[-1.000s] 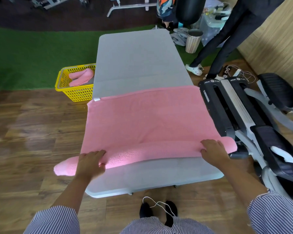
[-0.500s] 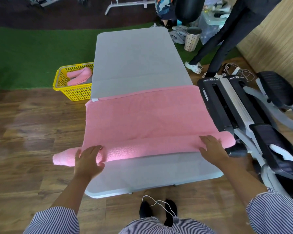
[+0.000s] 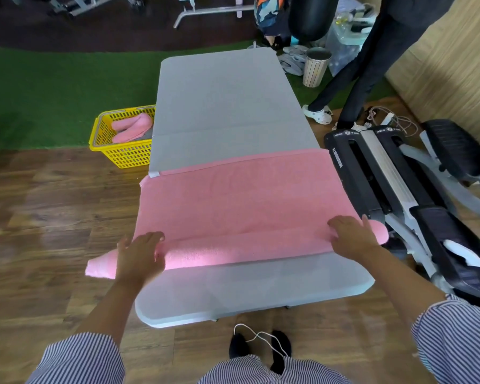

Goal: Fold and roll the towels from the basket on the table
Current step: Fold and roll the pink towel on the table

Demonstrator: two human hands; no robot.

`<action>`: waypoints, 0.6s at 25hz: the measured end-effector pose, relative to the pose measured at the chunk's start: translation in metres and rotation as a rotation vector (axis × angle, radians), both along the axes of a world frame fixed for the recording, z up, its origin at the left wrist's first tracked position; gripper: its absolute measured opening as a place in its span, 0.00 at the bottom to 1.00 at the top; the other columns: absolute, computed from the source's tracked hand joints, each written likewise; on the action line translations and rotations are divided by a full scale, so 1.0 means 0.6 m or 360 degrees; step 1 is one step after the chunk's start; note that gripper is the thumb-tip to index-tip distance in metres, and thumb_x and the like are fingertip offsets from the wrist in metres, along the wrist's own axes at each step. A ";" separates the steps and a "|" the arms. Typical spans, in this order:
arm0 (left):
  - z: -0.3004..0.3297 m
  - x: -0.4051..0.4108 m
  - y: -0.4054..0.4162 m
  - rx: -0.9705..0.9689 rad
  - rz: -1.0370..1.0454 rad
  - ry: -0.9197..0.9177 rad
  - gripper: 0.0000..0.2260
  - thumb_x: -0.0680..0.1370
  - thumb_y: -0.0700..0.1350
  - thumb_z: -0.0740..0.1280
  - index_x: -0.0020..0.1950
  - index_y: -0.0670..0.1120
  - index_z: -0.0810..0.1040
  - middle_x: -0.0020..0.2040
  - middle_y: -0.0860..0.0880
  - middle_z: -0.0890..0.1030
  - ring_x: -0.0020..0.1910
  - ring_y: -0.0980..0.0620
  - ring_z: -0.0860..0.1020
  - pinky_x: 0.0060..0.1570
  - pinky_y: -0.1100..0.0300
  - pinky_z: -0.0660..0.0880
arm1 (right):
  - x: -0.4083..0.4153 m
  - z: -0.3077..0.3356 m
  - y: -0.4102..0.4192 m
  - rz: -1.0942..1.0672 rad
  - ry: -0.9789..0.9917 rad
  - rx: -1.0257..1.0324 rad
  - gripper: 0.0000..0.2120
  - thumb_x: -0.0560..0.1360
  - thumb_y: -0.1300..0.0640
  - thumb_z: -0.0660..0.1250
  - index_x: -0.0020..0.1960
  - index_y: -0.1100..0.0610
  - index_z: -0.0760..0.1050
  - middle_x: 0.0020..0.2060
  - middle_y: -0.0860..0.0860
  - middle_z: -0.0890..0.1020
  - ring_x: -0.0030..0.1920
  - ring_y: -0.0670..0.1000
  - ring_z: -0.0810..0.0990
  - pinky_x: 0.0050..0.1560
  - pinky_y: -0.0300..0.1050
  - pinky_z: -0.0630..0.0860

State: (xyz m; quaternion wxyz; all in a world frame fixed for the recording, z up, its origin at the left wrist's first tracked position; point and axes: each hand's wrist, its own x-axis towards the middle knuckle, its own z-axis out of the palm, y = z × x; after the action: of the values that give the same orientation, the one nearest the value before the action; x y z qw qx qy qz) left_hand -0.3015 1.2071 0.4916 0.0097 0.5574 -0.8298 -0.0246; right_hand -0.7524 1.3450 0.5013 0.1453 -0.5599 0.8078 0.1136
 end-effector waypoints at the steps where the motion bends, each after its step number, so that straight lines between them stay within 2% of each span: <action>1: -0.005 -0.002 -0.001 -0.0056 0.0009 0.0070 0.13 0.71 0.41 0.66 0.55 0.49 0.78 0.53 0.52 0.82 0.53 0.48 0.80 0.61 0.38 0.66 | 0.003 -0.004 -0.001 -0.0006 0.0004 -0.0116 0.21 0.75 0.61 0.58 0.67 0.53 0.64 0.66 0.49 0.69 0.68 0.52 0.64 0.72 0.60 0.52; 3: -0.021 -0.008 0.008 0.0046 0.0045 0.0136 0.16 0.73 0.40 0.67 0.60 0.48 0.78 0.57 0.50 0.81 0.58 0.47 0.78 0.64 0.36 0.63 | 0.015 -0.015 0.004 -0.0041 -0.0138 -0.0201 0.23 0.76 0.63 0.57 0.70 0.55 0.62 0.70 0.51 0.65 0.71 0.52 0.60 0.72 0.60 0.53; 5: -0.041 -0.010 0.020 0.0172 0.0055 0.0126 0.22 0.70 0.42 0.72 0.64 0.45 0.77 0.59 0.48 0.80 0.62 0.47 0.77 0.67 0.36 0.60 | 0.026 -0.022 0.013 -0.0086 -0.0283 -0.0127 0.27 0.76 0.62 0.59 0.73 0.56 0.58 0.72 0.50 0.61 0.74 0.52 0.54 0.72 0.58 0.47; 7: -0.053 -0.008 0.029 0.0215 0.0071 0.0110 0.28 0.66 0.41 0.74 0.66 0.45 0.75 0.60 0.47 0.80 0.63 0.47 0.76 0.68 0.36 0.57 | 0.031 -0.024 0.017 -0.0077 -0.0254 -0.0096 0.30 0.74 0.61 0.62 0.74 0.56 0.56 0.72 0.50 0.60 0.74 0.51 0.53 0.73 0.56 0.46; 9: -0.054 -0.011 0.031 0.0203 0.0096 0.0115 0.27 0.67 0.40 0.74 0.66 0.45 0.76 0.59 0.47 0.81 0.62 0.46 0.76 0.68 0.36 0.57 | 0.031 -0.026 0.017 -0.0065 -0.0197 -0.0121 0.29 0.75 0.61 0.62 0.73 0.55 0.56 0.71 0.51 0.62 0.73 0.52 0.55 0.73 0.57 0.48; 12: -0.051 -0.016 0.031 0.0142 0.0099 0.0140 0.23 0.67 0.40 0.74 0.62 0.44 0.78 0.53 0.46 0.83 0.57 0.44 0.79 0.65 0.36 0.63 | 0.033 -0.027 0.018 -0.0077 -0.0140 -0.0145 0.26 0.76 0.61 0.60 0.72 0.55 0.59 0.69 0.51 0.65 0.71 0.52 0.59 0.73 0.57 0.50; 15: -0.044 -0.012 0.036 0.0132 0.0081 0.0087 0.19 0.68 0.44 0.68 0.59 0.45 0.80 0.47 0.48 0.84 0.51 0.45 0.81 0.60 0.42 0.67 | 0.035 -0.020 0.014 -0.0066 -0.0114 -0.0116 0.21 0.76 0.58 0.58 0.69 0.54 0.64 0.66 0.50 0.69 0.69 0.51 0.63 0.72 0.56 0.52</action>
State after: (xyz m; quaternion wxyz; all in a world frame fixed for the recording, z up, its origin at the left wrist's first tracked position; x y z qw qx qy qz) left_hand -0.3087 1.2289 0.4650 0.0098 0.5773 -0.8131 -0.0740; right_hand -0.7312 1.3535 0.4893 0.1559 -0.5516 0.8171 0.0608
